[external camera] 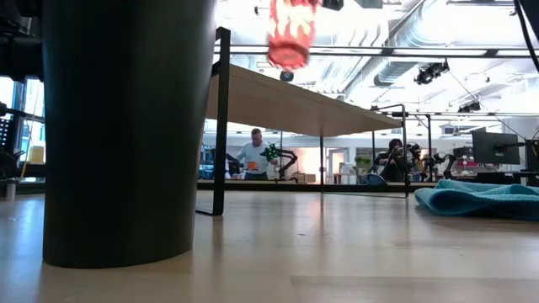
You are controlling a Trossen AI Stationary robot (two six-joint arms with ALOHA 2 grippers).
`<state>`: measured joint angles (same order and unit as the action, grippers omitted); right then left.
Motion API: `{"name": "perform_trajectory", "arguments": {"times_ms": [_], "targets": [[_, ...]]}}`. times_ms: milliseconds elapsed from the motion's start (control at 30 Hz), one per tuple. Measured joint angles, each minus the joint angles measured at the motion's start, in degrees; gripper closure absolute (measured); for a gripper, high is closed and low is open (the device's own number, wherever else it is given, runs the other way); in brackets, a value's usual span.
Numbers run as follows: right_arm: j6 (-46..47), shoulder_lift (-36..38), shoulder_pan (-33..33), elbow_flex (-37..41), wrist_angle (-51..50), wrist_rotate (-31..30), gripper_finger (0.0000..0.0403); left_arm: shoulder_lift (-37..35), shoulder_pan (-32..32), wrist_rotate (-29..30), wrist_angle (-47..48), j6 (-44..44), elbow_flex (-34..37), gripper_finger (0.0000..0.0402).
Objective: Stack small to large cups/mugs on shelf
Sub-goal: Put the orange glass on the shelf
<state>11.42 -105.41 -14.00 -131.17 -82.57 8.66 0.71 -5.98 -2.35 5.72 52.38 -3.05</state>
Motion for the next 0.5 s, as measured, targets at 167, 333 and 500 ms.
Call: {"name": "perform_trajectory", "arguments": {"times_ms": [167,333,500], "targets": [[-0.33,-0.47,-1.92,0.16,-2.77,-1.18,0.0403,0.00,0.00,0.00,0.25,-0.15,-0.01,0.0245],[-0.88,-0.36,-2.35,-2.16,-2.09,-1.68,0.0403,0.00,0.00,0.42,0.35,-0.94,0.00,0.0245],[-2.63,0.02,-4.04,-3.74,-3.07,-5.68,0.0403,0.00,0.00,0.44,0.37,-0.97,-0.01,0.0245]]}}
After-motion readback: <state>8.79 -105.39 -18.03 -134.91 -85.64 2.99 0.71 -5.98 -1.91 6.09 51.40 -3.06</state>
